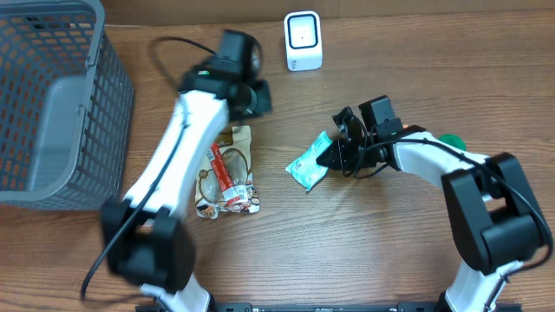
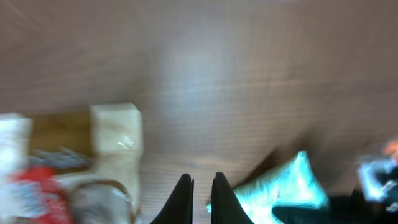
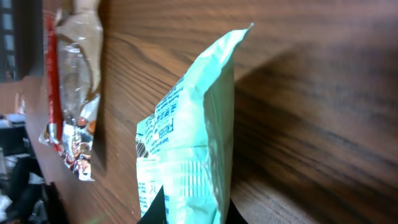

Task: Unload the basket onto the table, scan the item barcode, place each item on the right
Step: 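Open the left gripper off the teal pack and retract the left arm leftward, then lift the teal pack with the right gripper toward the white scanner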

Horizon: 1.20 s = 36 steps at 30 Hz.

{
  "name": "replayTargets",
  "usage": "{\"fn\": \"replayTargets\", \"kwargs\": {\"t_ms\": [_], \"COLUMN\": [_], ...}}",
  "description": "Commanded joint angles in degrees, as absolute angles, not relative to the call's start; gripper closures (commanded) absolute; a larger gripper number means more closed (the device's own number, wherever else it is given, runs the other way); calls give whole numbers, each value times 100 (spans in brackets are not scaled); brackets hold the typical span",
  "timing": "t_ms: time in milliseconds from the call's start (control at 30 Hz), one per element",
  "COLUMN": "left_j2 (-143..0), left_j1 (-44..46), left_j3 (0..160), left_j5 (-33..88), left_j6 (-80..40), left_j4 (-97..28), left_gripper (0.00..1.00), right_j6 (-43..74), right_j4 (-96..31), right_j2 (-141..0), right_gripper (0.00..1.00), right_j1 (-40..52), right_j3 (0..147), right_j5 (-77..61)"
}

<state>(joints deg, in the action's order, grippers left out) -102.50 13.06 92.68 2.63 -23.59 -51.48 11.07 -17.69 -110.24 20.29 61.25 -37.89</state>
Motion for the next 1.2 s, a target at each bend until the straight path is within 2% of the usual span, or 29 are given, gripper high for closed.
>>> {"fn": "replayTargets", "kwargs": {"t_ms": [0, 100, 200, 267, 367, 400, 633, 800, 1000, 1167], "left_j2": [-9782, -9703, -9743, -9776, -9800, -9802, -9802, -9802, -9802, -9802], "left_j1": [969, 683, 373, 191, -30, -82, -261, -255, -259, -259], "left_j3": [9389, 9389, 9389, 9386, 9386, 9386, 9386, 9386, 9386, 9386], "left_j5": [-462, -871, -1288, -1400, -1396, -1398, -1393, -1391, -1391, -1391], "left_j6": [-2403, -2403, -2401, -2399, -2399, -2399, -2399, -2399, -2401, -2399], "left_j4": [-4967, -4871, -4862, -4866, -4873, -4888, -4923, -4923, -4923, -4923], "left_gripper": [96, 85, 65, 43, 15, 0, 0, 0, 0, 0], "right_j6": [694, 572, 148, 49, -384, -532, -1431, -3181, -4517, -5384], "right_j4": [-1708, -1726, -1868, -2189, -2840, -3050, -3489, -3260, -1999, -1144], "right_j2": [-10278, -9988, -9765, -9734, -9734, -9734, -9736, -9736, -9806, -10145], "right_gripper": [96, 96, 97, 97, 97, 97, 97, 97, 96, 96], "right_j1": [2018, 2018, 2018, 2018, 2018, 2025, 2069, 2141, 2519, 2781], "right_j3": [6578, 6744, 6989, 7328, 8025, 8263, 9397, 9467, 9467, 9467], "right_j5": [-3452, -3076, -2840, -2685, -2346, -2174, -1070, -974, 364, 884]}}
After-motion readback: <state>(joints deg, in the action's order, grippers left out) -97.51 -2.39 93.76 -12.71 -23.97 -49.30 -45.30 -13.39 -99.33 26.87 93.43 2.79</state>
